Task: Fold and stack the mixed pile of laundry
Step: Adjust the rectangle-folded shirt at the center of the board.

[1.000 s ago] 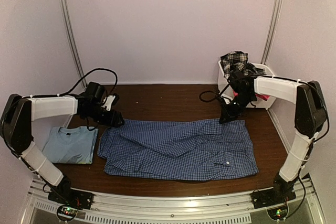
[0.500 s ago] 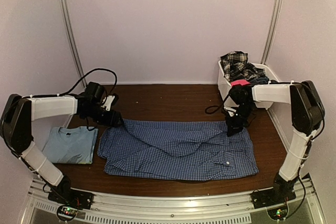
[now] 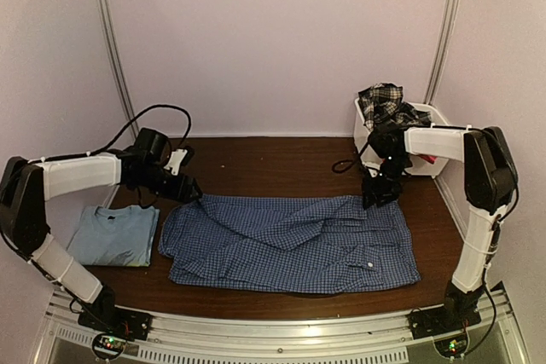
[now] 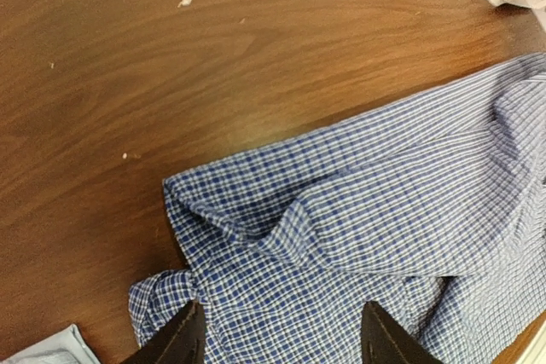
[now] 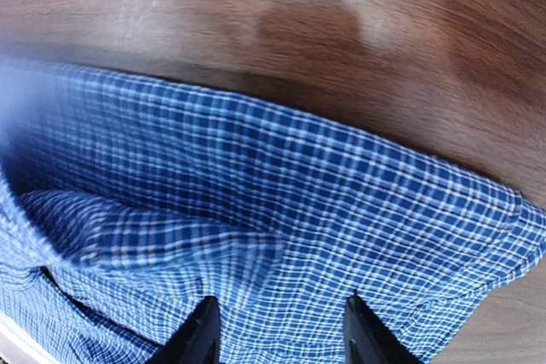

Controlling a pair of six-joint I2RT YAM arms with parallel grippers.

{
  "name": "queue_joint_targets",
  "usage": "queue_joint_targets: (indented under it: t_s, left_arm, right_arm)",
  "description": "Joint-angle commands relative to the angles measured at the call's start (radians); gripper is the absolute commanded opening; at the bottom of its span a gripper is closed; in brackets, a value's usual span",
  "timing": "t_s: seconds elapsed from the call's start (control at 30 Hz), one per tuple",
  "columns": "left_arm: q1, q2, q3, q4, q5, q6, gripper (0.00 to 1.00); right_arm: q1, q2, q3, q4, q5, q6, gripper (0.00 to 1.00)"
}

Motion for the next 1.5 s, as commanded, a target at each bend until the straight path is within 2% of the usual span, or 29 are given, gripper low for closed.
queue_joint_targets:
  t_s: [0.0, 0.1, 0.23, 0.37, 0.57, 0.8, 1.03, 1.1, 1.2, 1.37, 1.47]
  left_arm:
    - [-0.057, -0.153, -0.077, 0.149, 0.116, 0.079, 0.63]
    - [-0.16, -0.166, -0.066, 0.15, 0.125, 0.141, 0.61]
    - [-0.338, -0.114, -0.025, 0.156, 0.058, 0.219, 0.6]
    - [-0.485, -0.021, 0.041, 0.151, -0.015, 0.282, 0.59]
    - [-0.614, 0.137, 0.166, 0.157, -0.086, 0.333, 0.6]
    - [-0.652, 0.328, 0.288, 0.169, -0.116, 0.372, 0.61]
    - [-0.688, 0.422, 0.386, 0.154, -0.185, 0.399, 0.64]
    - [-0.697, 0.456, 0.418, 0.135, -0.21, 0.404, 0.64]
    - [-0.713, 0.499, 0.456, 0.12, -0.232, 0.42, 0.65]
    - [-0.732, 0.565, 0.525, 0.105, -0.245, 0.438, 0.65]
    - [-0.73, 0.598, 0.56, 0.101, -0.31, 0.423, 0.65]
  right_arm:
    - [-0.012, -0.071, -0.032, 0.011, -0.107, 0.024, 0.53]
    - [-0.037, -0.101, -0.104, 0.079, -0.248, 0.058, 0.54]
    - [-0.054, -0.109, -0.167, 0.175, -0.378, 0.112, 0.55]
    - [-0.057, -0.105, -0.207, 0.253, -0.4, 0.152, 0.57]
    - [-0.061, -0.072, -0.208, 0.309, -0.378, 0.203, 0.57]
    - [-0.063, -0.031, -0.208, 0.305, -0.344, 0.202, 0.52]
    - [-0.064, -0.069, -0.192, 0.248, -0.248, 0.207, 0.55]
    - [-0.065, -0.079, -0.191, 0.238, -0.225, 0.207, 0.59]
    - [-0.065, -0.071, -0.196, 0.25, -0.241, 0.205, 0.6]
    - [-0.065, -0.029, -0.208, 0.275, -0.276, 0.204, 0.53]
    - [-0.065, -0.02, -0.209, 0.292, -0.29, 0.208, 0.48]
